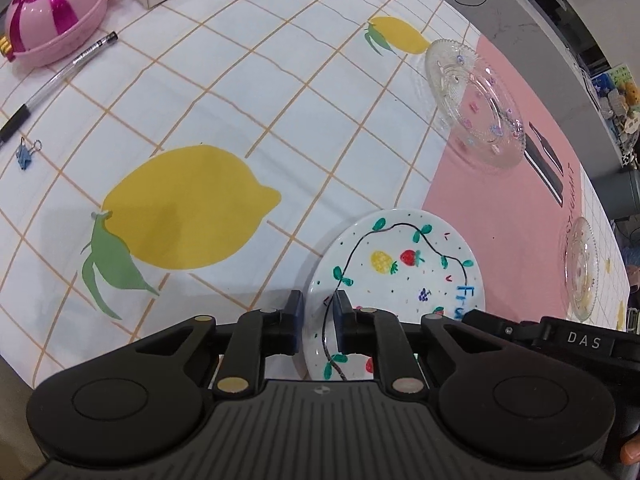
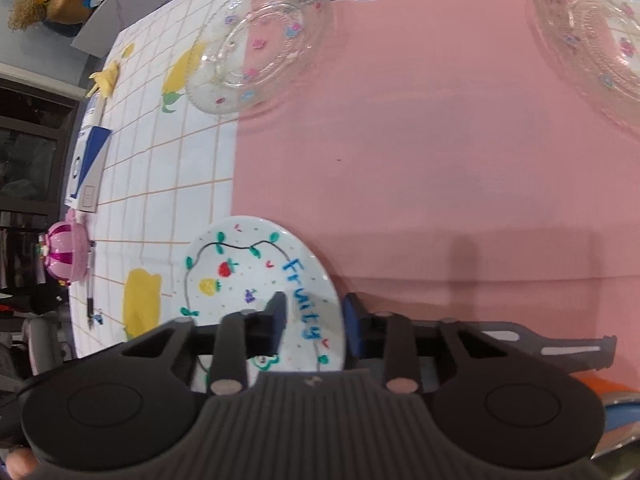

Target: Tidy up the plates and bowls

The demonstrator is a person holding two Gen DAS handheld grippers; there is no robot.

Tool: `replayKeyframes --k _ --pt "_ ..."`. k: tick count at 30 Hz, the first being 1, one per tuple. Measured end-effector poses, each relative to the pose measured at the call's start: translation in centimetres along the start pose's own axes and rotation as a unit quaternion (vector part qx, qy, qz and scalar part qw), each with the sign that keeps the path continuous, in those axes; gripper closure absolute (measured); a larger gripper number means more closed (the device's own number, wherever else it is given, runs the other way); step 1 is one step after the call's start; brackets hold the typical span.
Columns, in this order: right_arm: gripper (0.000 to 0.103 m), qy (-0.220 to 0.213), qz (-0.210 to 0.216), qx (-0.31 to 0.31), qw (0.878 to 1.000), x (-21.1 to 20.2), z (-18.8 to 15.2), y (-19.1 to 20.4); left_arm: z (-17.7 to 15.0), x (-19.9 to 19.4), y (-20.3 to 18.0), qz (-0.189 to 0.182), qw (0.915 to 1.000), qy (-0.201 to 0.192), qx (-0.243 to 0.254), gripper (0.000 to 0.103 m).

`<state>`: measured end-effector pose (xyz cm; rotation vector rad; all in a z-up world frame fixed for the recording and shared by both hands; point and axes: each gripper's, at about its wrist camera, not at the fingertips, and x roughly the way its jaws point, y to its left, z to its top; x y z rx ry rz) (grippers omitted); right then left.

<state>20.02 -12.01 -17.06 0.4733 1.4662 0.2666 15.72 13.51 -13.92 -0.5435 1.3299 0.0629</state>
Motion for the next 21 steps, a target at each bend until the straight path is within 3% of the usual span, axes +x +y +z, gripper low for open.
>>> replayKeyframes --k 4,9,15,21 --pt "0.085 -0.009 0.020 0.014 1.000 -0.8 -0.3 -0.7 0.1 -0.3 0.8 -0.018 0.9996 0.000 -0.020 0.088" --pt "0.088 -0.030 0.064 0.034 0.997 -2.7 -0.8 -1.1 0.2 -2.1 1.3 -0.048 0.9972 -0.028 -0.051 0.088" --pt "0.099 -0.052 0.088 0.055 0.993 -3.8 -1.1 -1.7 0.1 -3.6 1.4 -0.072 0.9928 -0.052 -0.080 0.088" --pt "0.099 -0.076 0.107 0.065 0.989 -5.6 -2.0 -2.1 -0.6 -5.7 0.7 -0.100 0.9880 -0.079 -0.087 0.088"
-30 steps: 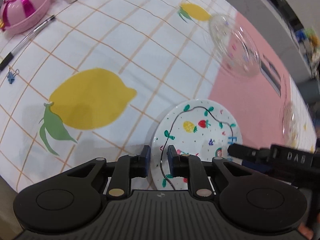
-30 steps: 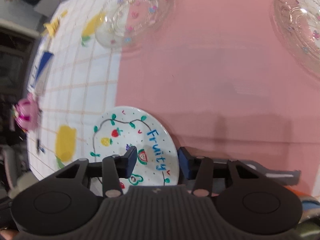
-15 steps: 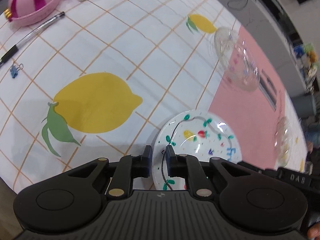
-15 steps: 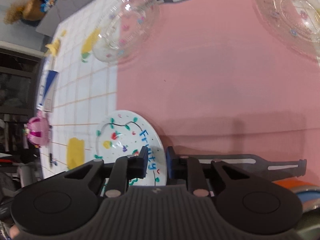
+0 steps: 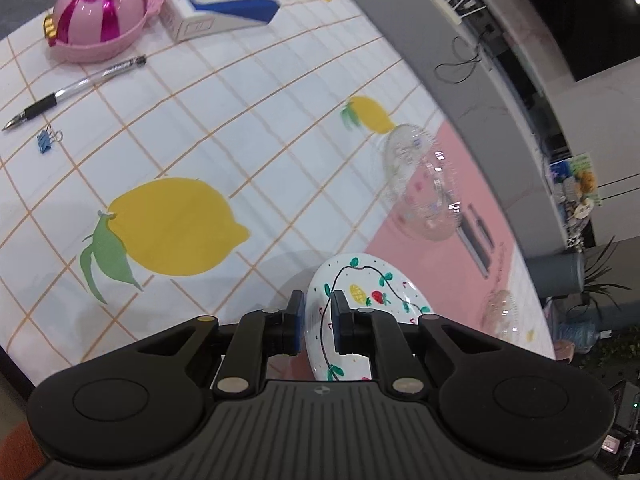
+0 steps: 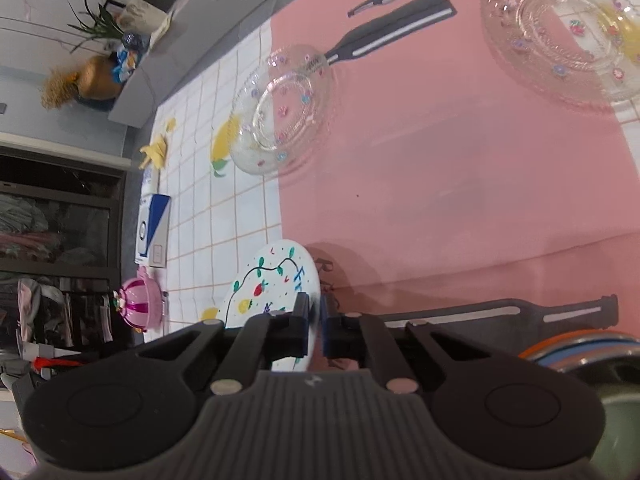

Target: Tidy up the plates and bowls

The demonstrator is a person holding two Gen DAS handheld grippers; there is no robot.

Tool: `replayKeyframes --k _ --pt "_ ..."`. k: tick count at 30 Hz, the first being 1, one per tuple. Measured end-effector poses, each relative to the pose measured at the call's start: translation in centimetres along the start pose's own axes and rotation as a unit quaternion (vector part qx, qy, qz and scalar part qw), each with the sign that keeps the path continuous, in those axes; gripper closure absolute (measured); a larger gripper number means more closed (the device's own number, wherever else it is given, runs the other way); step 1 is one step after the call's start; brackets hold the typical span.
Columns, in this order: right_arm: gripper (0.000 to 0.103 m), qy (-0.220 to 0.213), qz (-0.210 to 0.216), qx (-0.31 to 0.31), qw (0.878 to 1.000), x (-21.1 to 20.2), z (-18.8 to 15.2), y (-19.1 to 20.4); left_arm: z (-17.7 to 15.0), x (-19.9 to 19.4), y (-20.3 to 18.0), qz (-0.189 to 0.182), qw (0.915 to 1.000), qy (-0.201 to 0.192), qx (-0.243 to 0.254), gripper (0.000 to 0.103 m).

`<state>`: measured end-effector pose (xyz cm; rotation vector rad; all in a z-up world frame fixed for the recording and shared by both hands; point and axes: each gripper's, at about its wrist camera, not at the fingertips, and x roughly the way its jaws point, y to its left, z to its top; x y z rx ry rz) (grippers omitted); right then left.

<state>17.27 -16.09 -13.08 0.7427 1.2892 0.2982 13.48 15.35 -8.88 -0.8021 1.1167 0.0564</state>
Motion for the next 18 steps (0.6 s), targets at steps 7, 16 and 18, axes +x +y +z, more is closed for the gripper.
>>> replayKeyframes --k 7,16,18 --pt "0.099 -0.044 0.013 0.003 0.999 -4.7 -0.9 -1.0 -2.1 -2.0 -3.8 -0.033 0.9987 -0.013 0.037 0.088" --pt "0.099 -0.125 0.020 0.017 0.992 -14.1 -2.4 -5.7 -7.1 -1.7 -10.7 -0.085 0.9912 0.012 0.101 0.088" --pt "0.099 -0.143 0.019 0.025 0.989 -16.2 -2.5 -7.2 -8.3 -1.3 -12.4 -0.097 0.9881 0.023 0.117 0.089"
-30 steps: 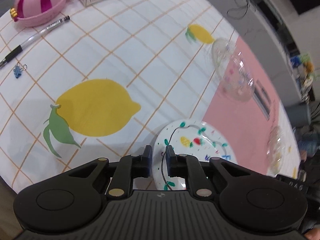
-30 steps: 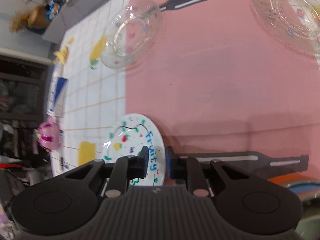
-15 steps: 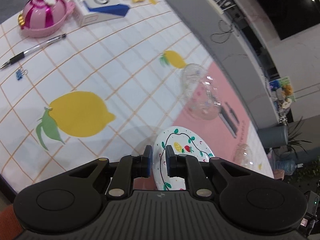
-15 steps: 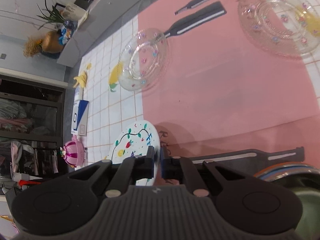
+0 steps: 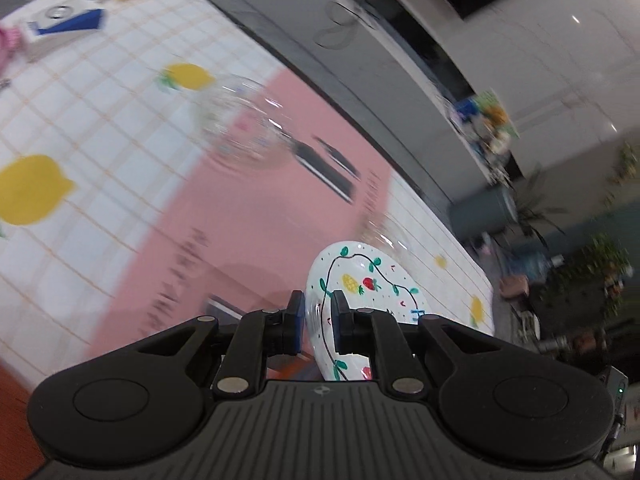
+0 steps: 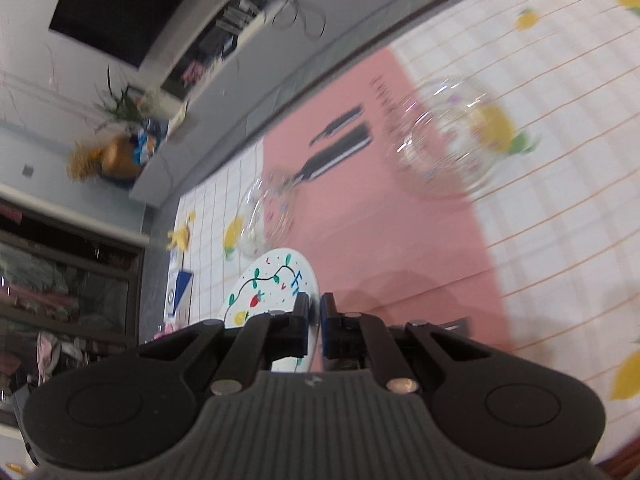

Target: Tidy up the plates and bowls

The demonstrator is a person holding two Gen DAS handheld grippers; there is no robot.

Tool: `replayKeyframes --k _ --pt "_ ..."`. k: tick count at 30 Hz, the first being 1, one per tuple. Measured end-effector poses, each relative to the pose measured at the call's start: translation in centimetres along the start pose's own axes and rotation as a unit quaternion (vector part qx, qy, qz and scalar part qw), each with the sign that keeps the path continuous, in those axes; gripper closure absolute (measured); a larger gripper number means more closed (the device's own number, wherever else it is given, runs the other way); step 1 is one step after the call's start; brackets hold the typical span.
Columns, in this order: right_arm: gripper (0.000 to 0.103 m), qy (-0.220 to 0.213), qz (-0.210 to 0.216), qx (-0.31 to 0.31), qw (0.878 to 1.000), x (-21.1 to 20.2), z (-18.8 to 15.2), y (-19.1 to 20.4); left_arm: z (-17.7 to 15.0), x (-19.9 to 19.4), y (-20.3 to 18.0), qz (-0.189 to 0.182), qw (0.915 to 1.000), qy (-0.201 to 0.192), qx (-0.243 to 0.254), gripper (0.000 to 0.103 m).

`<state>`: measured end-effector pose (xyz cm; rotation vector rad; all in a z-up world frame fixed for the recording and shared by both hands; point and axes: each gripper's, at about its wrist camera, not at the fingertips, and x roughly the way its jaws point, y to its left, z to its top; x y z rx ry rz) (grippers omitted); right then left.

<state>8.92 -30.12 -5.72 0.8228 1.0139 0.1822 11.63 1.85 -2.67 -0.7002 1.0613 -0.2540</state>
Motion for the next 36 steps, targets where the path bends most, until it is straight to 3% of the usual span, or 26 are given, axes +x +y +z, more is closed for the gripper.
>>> replayKeyframes --k 8,15,24,36 --pt "0.099 -0.070 -0.022 0.041 0.996 -8.1 1.9 -7.3 -4.5 4.4 -7.8 -0.031 0.9956 0.050 0.073 0.089" --pt "0.099 -0.082 -0.045 0.079 0.992 -11.6 2.4 -14.6 -9.5 8.5 -11.9 -0.017 0.9895 0.096 0.107 0.090" --pt "0.099 -0.058 -0.071 0.122 0.988 -11.1 2.3 -22.2 -14.6 12.6 -14.0 0.039 0.9821 0.115 0.144 0.089" --pt "0.098 -0.023 -0.095 0.109 0.989 -8.2 2.2 -24.9 -17.5 15.3 -14.5 0.116 0.9696 0.112 0.184 0.089"
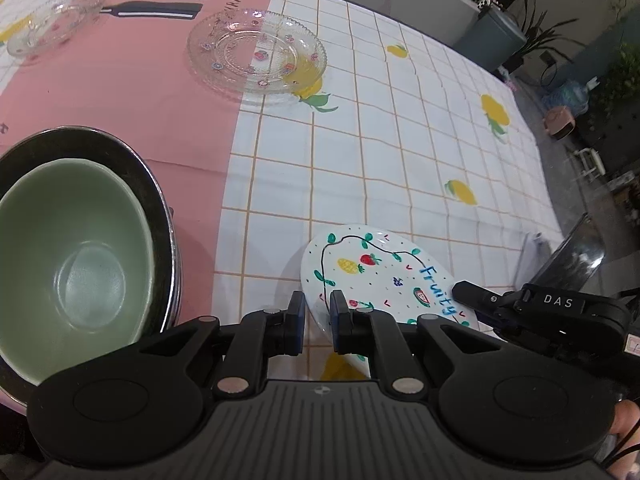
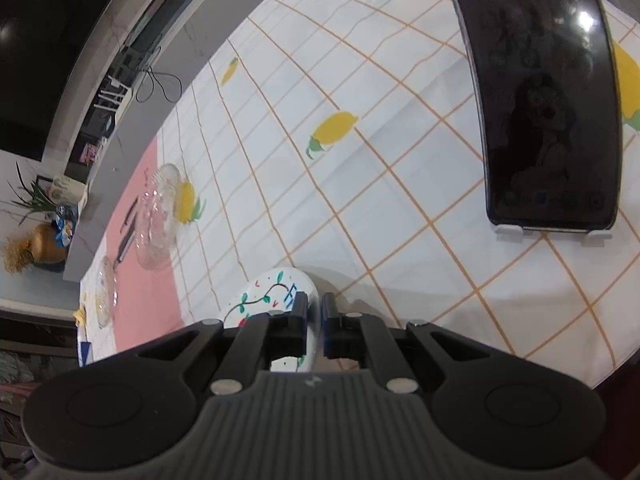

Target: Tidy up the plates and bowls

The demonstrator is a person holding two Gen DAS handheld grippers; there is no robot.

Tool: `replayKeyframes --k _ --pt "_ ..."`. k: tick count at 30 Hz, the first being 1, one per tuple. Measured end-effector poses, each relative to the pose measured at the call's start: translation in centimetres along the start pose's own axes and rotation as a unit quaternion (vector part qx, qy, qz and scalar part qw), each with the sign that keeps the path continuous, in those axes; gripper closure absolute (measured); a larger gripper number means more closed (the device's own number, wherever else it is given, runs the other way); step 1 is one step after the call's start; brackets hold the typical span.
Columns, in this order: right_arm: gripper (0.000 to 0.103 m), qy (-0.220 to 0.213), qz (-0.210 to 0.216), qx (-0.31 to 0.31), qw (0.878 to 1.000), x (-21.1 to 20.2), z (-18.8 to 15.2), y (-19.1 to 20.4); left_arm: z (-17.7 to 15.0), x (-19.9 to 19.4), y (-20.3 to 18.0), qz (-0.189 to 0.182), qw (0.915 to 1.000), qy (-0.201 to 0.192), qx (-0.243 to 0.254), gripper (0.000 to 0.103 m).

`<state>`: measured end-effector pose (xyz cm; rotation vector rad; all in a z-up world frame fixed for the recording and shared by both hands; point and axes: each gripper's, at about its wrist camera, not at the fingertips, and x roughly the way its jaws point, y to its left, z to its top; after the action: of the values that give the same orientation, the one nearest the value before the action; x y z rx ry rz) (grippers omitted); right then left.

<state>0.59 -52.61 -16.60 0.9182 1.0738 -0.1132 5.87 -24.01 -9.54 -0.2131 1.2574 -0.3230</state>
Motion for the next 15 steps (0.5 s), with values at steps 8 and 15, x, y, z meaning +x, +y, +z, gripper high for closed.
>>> replayKeyframes --k 8,15 --pt "0.095 0.018 -0.009 -0.015 1.000 0.7 0.1 0.1 -1.2 1.8 -0.4 0.038 0.9990 0.014 0.015 0.089" --pt "0.088 0.044 -0.032 -0.044 0.998 1.9 0.3 1.2 -1.9 2.6 -0.4 0.049 0.9984 0.018 0.022 0.089"
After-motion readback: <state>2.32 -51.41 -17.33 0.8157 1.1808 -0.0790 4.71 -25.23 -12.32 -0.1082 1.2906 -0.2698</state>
